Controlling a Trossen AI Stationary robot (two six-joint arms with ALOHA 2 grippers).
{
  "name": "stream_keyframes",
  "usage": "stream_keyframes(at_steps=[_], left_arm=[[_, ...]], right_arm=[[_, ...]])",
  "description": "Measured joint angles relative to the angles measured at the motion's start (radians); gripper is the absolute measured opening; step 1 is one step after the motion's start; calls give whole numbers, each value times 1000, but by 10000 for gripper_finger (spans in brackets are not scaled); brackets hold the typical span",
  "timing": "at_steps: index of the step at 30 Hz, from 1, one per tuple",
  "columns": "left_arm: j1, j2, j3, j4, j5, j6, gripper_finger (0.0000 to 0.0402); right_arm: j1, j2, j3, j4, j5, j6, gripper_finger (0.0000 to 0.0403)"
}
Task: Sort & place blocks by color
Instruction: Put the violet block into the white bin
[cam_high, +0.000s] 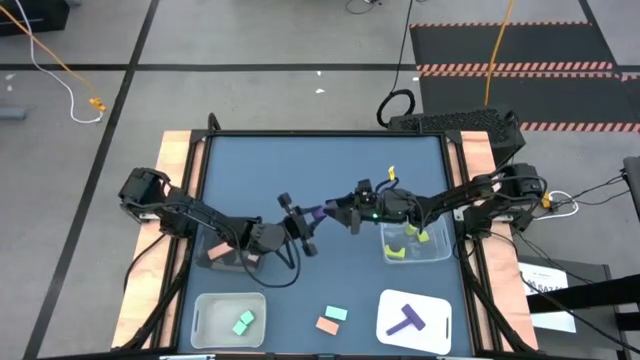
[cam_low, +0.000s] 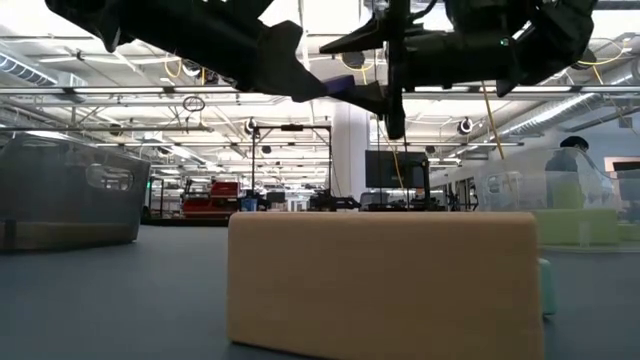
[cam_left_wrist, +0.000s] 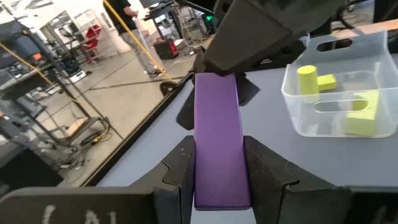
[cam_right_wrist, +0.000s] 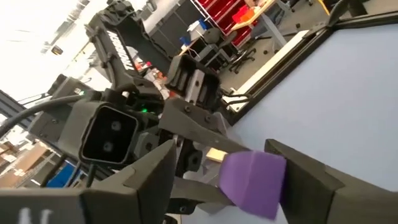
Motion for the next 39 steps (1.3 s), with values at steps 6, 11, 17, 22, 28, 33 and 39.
stream_keyframes(at_steps=[6,11,17,22,28,33,39], left_arm=[[12,0,0,0,-35,24,105],[21,0,0,2,-36,7,106],[22,0,1,0,-43,3,130],[22,0,1,-5,-43,-7,112],[23,0,1,17,-45,-54,143],[22,0,1,19,-118,-84,207],[21,0,1,18,-262,-109,248]], right_arm=[[0,0,0,-45,3,0,182],[-2,0,0,-71,9,-12,103],[-10,0,0,-68,8,-85,36],[-21,0,0,-68,3,-102,36],[-42,-1,0,-65,-4,-140,36],[-79,-17,0,-84,5,-178,36],[-119,-34,0,-126,7,-200,36]])
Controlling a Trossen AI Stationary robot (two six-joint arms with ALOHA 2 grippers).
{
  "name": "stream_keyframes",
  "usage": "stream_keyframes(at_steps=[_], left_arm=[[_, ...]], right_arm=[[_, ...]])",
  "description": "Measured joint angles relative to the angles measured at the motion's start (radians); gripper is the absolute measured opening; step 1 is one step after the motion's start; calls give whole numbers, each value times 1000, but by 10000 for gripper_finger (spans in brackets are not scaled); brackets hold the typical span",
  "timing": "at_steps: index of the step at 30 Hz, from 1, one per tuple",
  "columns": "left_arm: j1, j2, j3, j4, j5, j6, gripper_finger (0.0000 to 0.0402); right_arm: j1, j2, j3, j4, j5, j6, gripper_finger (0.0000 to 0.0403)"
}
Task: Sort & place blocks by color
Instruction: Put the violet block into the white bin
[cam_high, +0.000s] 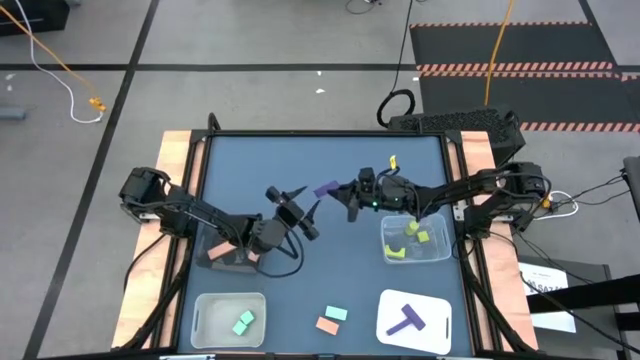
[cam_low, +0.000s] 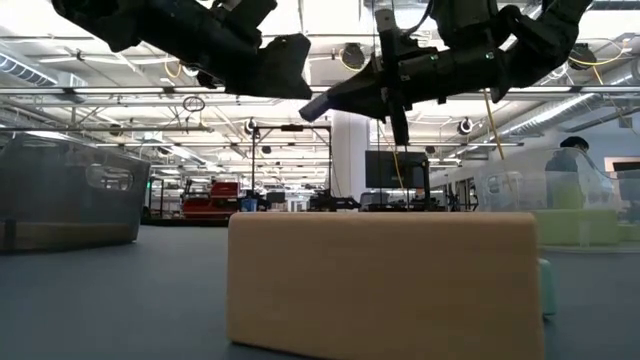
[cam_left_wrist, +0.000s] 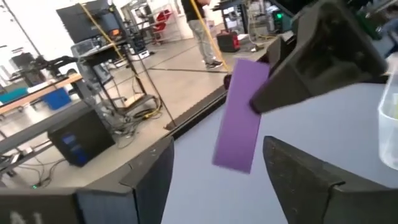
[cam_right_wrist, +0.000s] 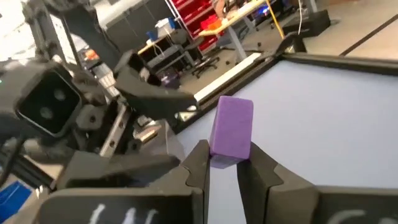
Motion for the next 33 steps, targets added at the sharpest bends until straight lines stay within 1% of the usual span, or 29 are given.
stream_keyframes(at_steps=[6,11,13,18,24,26,29,31,33], left_arm=[[0,0,0,-3,-6,-70,258],[2,0,0,-10,-6,-150,253],[2,0,0,-10,-6,-163,249],[2,0,0,-10,-6,-195,244],[2,0,0,-10,-6,-213,243],[2,0,0,-10,-6,-216,244],[2,0,0,-20,-5,-220,243],[2,0,0,-39,-2,-235,244],[2,0,0,-58,-2,-243,243]], right_arm=[[-31,-56,0,9,1,-49,36],[-38,-152,0,34,-3,-139,36],[-28,-194,0,49,-21,-185,36],[21,-267,0,86,-107,-258,36],[83,-290,0,111,-123,-313,36],[99,-290,0,92,-134,-302,36],[125,-290,0,13,-159,-232,36],[141,-290,0,-70,-193,-159,36],[157,-290,0,-168,-242,-48,36]])
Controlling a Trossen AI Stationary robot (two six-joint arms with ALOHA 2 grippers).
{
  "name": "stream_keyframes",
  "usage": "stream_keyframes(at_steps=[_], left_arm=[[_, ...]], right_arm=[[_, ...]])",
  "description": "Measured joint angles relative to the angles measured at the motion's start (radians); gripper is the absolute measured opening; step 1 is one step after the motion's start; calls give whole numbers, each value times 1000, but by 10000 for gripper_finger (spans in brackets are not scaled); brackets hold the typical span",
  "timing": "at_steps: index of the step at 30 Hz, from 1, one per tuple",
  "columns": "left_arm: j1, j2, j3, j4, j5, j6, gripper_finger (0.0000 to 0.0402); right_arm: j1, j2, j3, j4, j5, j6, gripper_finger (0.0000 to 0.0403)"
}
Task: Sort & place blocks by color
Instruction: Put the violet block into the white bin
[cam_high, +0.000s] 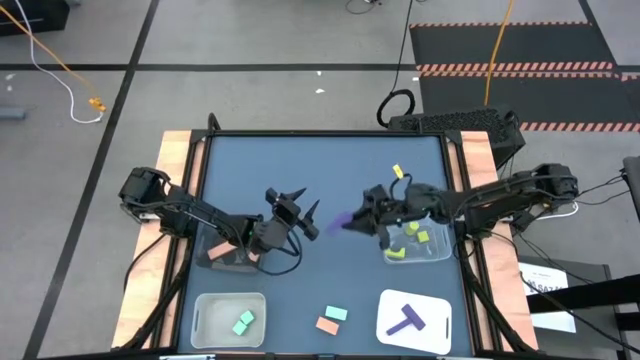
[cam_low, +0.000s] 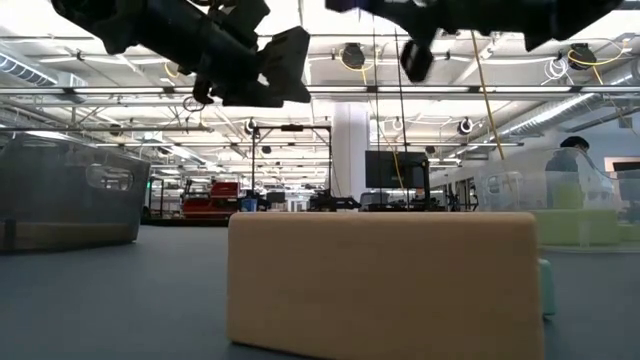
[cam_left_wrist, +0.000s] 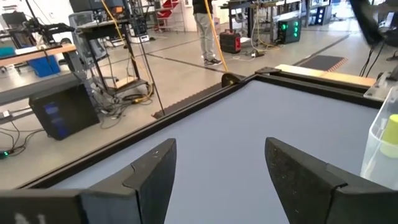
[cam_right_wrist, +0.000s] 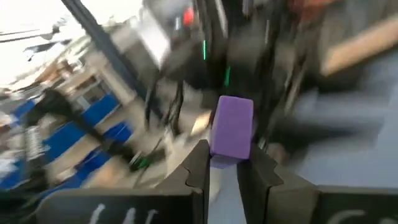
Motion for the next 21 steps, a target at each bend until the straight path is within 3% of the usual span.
stream_keyframes(at_steps=[5,17,21], left_arm=[[0,0,0,-44,0,-37,244],[0,0,0,-55,20,-43,244],[0,0,0,-60,34,-43,244]], right_arm=[[78,0,0,-193,-73,216,36],[347,-33,0,-364,-73,513,36],[449,-77,0,-495,-77,652,36]])
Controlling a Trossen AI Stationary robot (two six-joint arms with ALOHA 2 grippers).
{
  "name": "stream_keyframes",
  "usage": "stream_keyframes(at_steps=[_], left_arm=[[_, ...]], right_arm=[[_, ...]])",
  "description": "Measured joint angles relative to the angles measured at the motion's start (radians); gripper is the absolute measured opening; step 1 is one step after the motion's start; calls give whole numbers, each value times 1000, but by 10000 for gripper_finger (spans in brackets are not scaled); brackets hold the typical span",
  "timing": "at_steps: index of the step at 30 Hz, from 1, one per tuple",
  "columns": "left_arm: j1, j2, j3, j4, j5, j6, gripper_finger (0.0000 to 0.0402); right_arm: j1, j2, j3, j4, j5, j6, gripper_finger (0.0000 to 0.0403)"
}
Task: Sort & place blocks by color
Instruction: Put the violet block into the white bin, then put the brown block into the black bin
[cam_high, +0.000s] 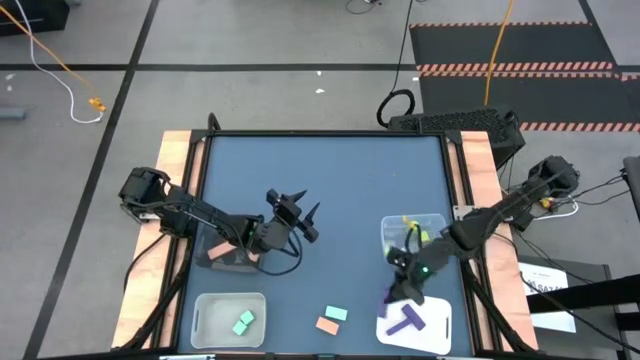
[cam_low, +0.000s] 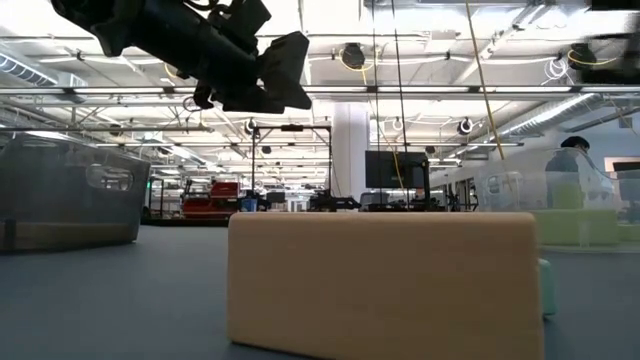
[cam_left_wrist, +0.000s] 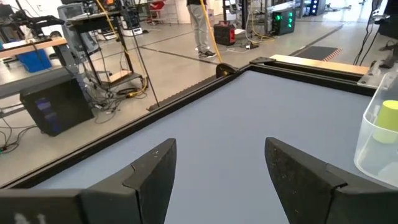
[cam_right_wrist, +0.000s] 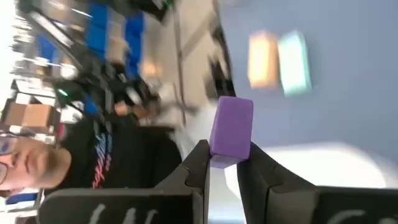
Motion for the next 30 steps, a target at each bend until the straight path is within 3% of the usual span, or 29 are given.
stream_keyframes(at_steps=[9,14,19,23,30], left_arm=[[34,0,0,-4,1,0,244],[52,0,0,-4,1,1,244],[55,0,0,-5,44,1,244],[53,0,0,-28,222,-24,244],[47,0,0,-62,734,-26,244]], right_arm=[[208,-63,0,-249,-2,342,36],[246,-59,0,-346,-3,400,39],[248,-59,0,-362,-2,401,107],[247,-59,0,-308,-2,401,163],[241,-60,0,-59,0,292,219]])
